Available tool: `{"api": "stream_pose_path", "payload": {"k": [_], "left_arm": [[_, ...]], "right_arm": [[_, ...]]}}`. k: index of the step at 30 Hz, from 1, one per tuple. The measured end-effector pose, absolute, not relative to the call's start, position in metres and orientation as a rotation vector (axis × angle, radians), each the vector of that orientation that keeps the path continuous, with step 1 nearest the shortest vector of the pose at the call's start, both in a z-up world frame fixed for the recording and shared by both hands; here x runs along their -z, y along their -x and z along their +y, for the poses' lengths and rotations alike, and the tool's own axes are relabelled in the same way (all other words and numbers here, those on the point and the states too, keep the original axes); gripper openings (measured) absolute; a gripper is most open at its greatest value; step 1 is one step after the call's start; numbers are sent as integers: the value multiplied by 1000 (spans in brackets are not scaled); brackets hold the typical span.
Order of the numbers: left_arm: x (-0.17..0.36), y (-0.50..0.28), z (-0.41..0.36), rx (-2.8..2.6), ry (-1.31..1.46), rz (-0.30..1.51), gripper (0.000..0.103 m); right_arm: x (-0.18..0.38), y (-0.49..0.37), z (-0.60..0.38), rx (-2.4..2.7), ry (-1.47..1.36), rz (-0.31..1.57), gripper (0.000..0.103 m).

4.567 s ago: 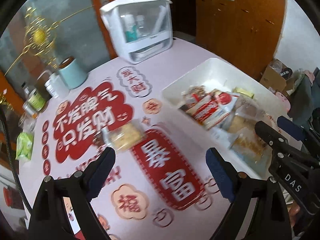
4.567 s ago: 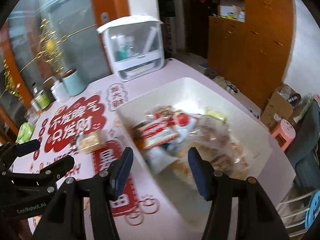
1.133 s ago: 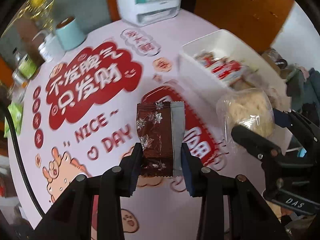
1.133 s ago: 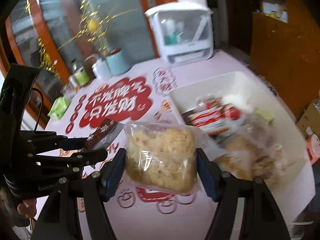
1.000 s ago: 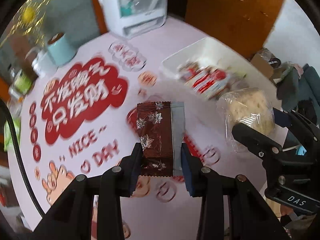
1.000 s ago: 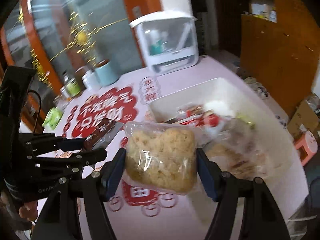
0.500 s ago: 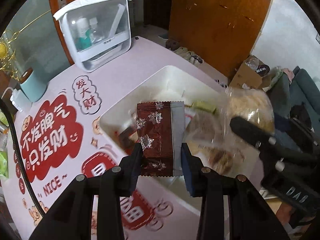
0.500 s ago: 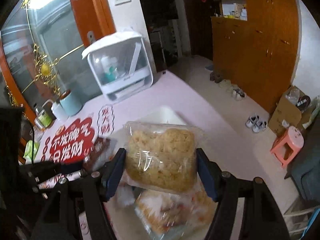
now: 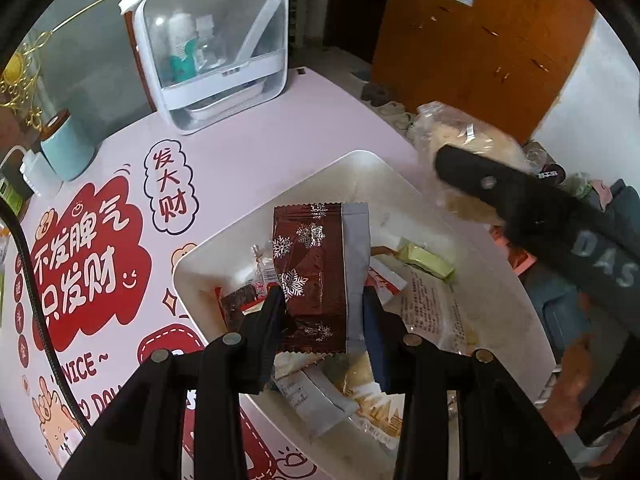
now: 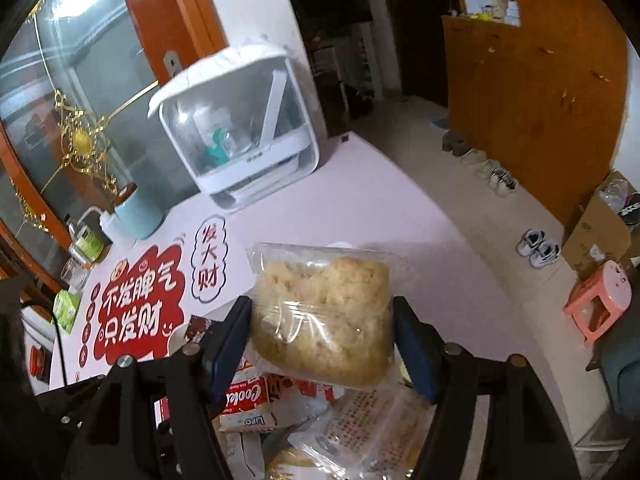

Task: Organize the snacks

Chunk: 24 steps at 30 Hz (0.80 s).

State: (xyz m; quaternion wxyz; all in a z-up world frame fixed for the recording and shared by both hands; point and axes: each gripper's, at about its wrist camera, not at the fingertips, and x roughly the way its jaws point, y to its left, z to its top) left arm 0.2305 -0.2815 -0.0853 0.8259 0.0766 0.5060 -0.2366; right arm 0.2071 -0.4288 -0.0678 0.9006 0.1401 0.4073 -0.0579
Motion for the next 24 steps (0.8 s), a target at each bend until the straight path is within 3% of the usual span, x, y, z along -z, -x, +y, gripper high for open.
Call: {"api": "stream_pose_path", "payload": {"k": [3,5,6,24], "left_arm": [[89,-232,-280,486,-162,1077,46],[90,-230,-279,488,-156,1076,90],[90,-228,-278,484,-155,1068,95],[83,-187,-244,417,-101,1092,95]], "right_arm": [[84,-219,-424,102,-271,895,82],[93,-223,-424,106,-268,920,85],[96,-223,-425,108,-273,923,85],[80,-184,-410,38,-294,921,86]]}}
